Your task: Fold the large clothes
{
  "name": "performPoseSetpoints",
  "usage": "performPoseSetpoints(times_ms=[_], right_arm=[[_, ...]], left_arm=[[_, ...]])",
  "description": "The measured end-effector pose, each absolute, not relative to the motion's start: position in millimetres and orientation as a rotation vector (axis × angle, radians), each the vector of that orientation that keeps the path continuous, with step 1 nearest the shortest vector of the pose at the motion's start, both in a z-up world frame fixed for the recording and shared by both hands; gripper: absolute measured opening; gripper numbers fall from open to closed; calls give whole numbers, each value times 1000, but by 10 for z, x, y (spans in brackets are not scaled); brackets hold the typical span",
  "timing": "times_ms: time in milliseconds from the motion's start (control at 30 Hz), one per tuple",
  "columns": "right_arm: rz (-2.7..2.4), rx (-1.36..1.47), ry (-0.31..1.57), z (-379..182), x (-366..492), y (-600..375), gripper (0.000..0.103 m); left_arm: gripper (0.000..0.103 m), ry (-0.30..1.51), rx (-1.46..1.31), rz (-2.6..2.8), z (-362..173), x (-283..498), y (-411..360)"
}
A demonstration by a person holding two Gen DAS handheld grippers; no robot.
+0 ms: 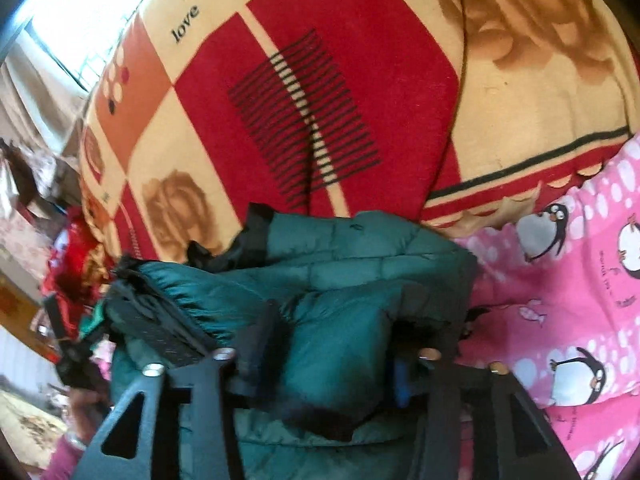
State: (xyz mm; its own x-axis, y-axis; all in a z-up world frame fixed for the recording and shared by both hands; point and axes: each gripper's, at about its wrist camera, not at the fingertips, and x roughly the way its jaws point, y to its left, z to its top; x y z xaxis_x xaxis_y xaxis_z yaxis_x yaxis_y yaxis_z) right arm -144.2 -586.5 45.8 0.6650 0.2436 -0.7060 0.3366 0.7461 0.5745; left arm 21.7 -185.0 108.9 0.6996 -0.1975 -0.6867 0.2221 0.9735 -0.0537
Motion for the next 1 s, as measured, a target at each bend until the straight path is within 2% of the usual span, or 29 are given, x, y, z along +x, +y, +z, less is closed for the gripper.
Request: performPoseSetpoints(times_ms=[33,67,100,133,333,367,533,733,800,1000], right_arm=[[-40,766,848,494,-1450,-5842,71],[-21,785,830,516,-1464,-5841,86],[0,809,809,547,-1485,-5838,96],[11,820,797,580,-1499,-5834,98],[157,926,718,773,-1653,-5777,98],[186,943,692,827,-1705,-5769,101],[249,986,623,1013,-1861,-5708,103],[154,885,705,1086,-1815,-5612,103],[109,846,729,1075,-1779,-5584,103],[-27,624,834,963,-1414,-5358,103]], left_arm=[[13,759,36,-233,1092,213,-1854],[13,758,34,-235,1101,206,-1854],[13,758,26,-239,1114,201,-1845],[14,760,19,-244,1128,199,-1835],[26,783,-78,-317,1327,168,-1655],[28,780,-92,-325,1366,148,-1625],[56,681,-118,-346,1596,-47,-1546],[61,654,-94,-387,1699,-208,-1608],[64,668,-70,-389,1653,-211,-1665],[64,736,-9,-345,1399,-84,-1862]])
